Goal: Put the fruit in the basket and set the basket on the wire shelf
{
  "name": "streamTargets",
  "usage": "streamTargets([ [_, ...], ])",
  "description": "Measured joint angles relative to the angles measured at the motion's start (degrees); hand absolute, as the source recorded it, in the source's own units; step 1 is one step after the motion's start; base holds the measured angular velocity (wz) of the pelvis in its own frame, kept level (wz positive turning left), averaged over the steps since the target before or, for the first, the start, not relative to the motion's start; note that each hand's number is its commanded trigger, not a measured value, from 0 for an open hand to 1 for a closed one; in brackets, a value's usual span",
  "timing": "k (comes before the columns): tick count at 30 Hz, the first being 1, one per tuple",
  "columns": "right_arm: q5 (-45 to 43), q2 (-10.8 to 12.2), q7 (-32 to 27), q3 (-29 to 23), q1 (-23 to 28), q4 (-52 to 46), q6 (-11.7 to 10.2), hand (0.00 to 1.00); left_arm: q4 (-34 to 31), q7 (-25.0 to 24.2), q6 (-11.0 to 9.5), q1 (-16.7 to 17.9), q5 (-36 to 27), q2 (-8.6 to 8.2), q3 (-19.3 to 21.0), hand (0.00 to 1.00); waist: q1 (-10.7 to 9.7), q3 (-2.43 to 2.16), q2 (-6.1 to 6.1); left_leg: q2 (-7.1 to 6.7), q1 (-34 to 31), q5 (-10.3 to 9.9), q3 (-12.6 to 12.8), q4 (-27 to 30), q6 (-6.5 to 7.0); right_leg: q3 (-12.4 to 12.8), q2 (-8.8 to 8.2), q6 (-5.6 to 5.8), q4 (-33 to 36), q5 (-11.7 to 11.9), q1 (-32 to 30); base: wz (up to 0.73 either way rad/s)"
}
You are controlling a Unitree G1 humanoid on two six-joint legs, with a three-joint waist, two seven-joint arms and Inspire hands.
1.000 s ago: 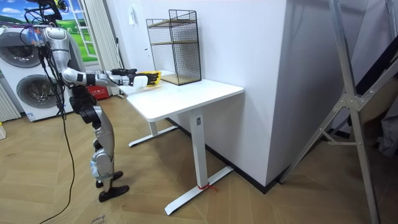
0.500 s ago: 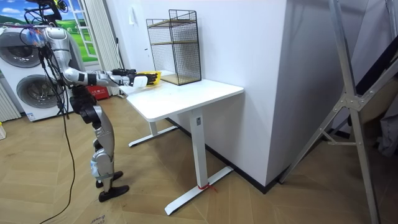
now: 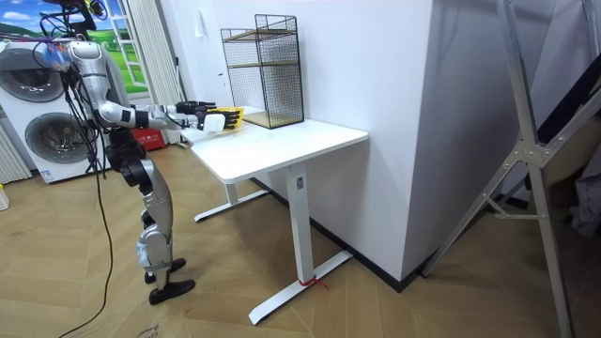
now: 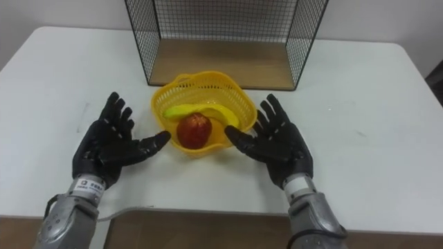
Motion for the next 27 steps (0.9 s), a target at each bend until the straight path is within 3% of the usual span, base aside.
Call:
streamTargets([
  [11, -4.6, 0.0, -0.7, 1.7, -3.1, 0.0, 0.0, 0.0, -0.7, -1.4, 0.1, -1.1, 0.0, -0.15, -3.6, 0.0, -1.6, -0.03, -0.69, 0.09, 0.6, 0.0, 0.6, -0.2, 0.02, 0.4, 0.01, 0.0, -0.1, 0.0, 0.3, -0.02],
  [16, -5.6, 0.0, -1.7, 1.7, -3.1, 1.4, 0.0, 0.0, -0.7, -1.4, 0.8, -1.5, 0.0, -0.35, -4.3, 0.0, -1.7, 0.05, -1.38, 0.12, 1.2, 0.0, 1.1, -0.3, 0.02, 0.5, 0.03, 0.0, -0.1, 0.0, 0.7, -0.03],
  [27, -7.1, 0.0, -2.5, 2.1, -3.1, 3.0, 0.1, 0.0, 0.4, -1.4, 1.3, -1.5, 0.0, -0.53, -5.2, 0.0, -1.6, 0.11, -1.47, 0.12, 1.3, 0.1, 1.3, -0.4, 0.06, 1.2, 0.03, -0.05, 0.1, 0.0, 0.5, -0.01],
])
